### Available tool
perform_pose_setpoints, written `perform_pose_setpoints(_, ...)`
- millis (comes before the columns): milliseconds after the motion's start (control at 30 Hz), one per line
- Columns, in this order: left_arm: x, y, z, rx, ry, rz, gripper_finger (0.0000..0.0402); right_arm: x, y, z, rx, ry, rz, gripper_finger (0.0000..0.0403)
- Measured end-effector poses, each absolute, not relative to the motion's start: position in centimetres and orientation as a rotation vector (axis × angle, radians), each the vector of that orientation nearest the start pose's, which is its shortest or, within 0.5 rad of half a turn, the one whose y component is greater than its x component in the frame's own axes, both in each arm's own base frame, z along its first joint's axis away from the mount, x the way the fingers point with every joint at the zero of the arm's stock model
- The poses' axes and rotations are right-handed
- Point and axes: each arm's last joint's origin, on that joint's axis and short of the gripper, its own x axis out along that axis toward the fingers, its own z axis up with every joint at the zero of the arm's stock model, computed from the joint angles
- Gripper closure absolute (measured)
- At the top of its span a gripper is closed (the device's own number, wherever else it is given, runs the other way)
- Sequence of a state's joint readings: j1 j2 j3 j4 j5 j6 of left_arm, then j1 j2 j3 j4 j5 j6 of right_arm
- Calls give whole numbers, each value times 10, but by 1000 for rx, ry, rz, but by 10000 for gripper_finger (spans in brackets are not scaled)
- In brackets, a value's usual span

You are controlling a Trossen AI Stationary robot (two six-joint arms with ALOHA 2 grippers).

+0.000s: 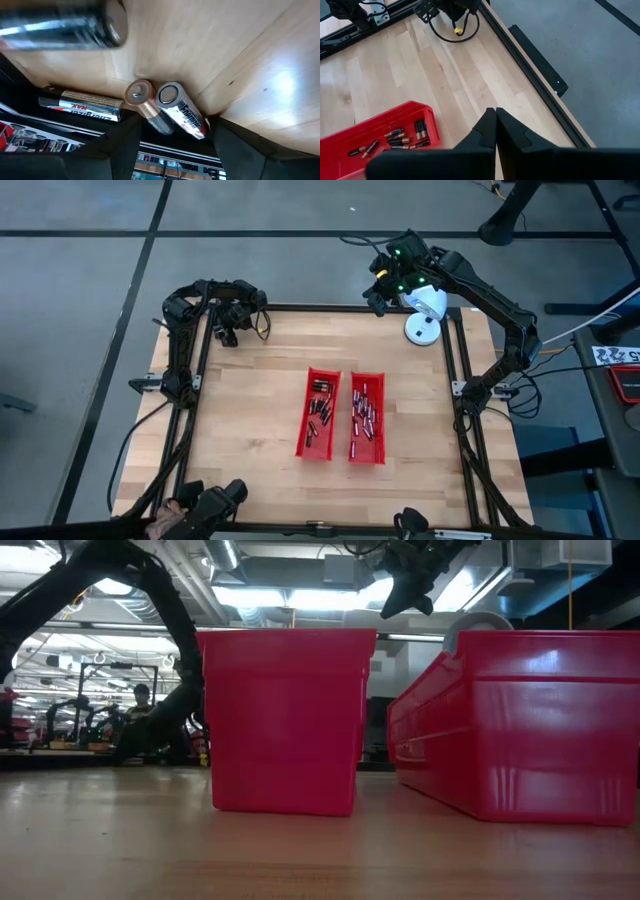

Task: Sort batteries
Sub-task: Put the black battery into the left red bin

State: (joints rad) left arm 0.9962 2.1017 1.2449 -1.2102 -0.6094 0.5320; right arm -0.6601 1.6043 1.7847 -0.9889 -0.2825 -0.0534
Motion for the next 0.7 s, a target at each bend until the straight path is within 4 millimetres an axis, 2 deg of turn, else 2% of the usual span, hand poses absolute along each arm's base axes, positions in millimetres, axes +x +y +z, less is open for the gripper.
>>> perform_pose_setpoints(333,161,272,105,-164,2313,329,169,262,-193,401,320,736,-336,397)
perform_pose_setpoints(533,166,265,104,-260,2252,233,170,262,-193,401,320,736,-336,397)
perform_pose_setpoints(700,166,265,104,-272,2243,216,194,262,-193,401,320,735,-336,397)
